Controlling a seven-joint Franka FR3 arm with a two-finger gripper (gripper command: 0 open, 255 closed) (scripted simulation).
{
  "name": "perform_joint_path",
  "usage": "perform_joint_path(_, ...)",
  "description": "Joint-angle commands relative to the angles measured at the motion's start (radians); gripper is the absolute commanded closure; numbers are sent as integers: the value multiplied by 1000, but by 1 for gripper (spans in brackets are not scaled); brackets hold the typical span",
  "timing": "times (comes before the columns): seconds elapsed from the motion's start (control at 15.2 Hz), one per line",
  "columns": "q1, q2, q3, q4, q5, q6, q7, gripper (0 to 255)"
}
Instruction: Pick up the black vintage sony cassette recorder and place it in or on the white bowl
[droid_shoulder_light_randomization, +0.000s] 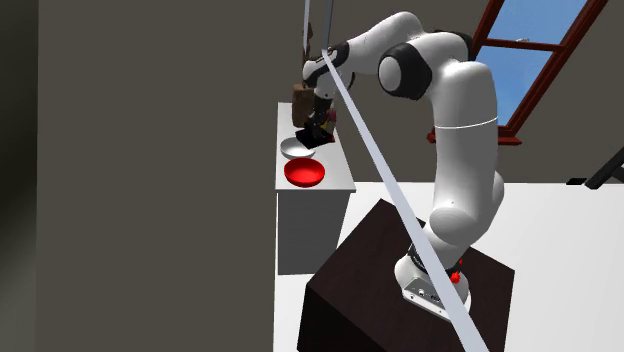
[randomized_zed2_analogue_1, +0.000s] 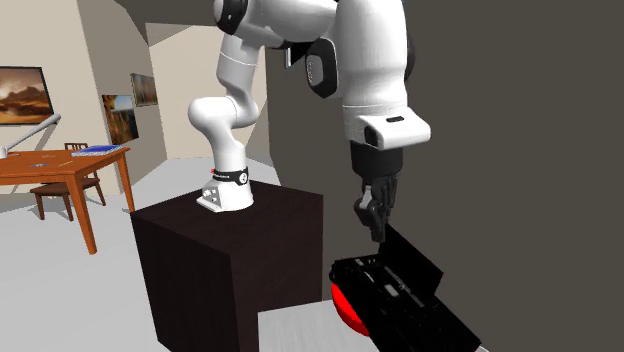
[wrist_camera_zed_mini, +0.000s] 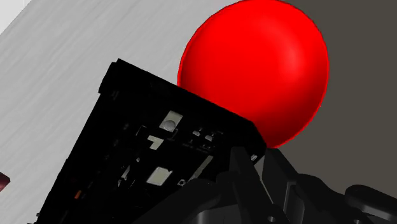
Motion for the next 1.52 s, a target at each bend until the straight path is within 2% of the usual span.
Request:
perform_joint_path(0.0,-3,66,13,115,8,-45,31,255)
perform_joint_path(0.33,-54,258,67,466,2,-185,119,255)
perform_joint_path(0.4,-66,264,84,482,-9,-190,127,255)
perform_joint_path(1.45,-80,353,121,419,10,-39,95,255)
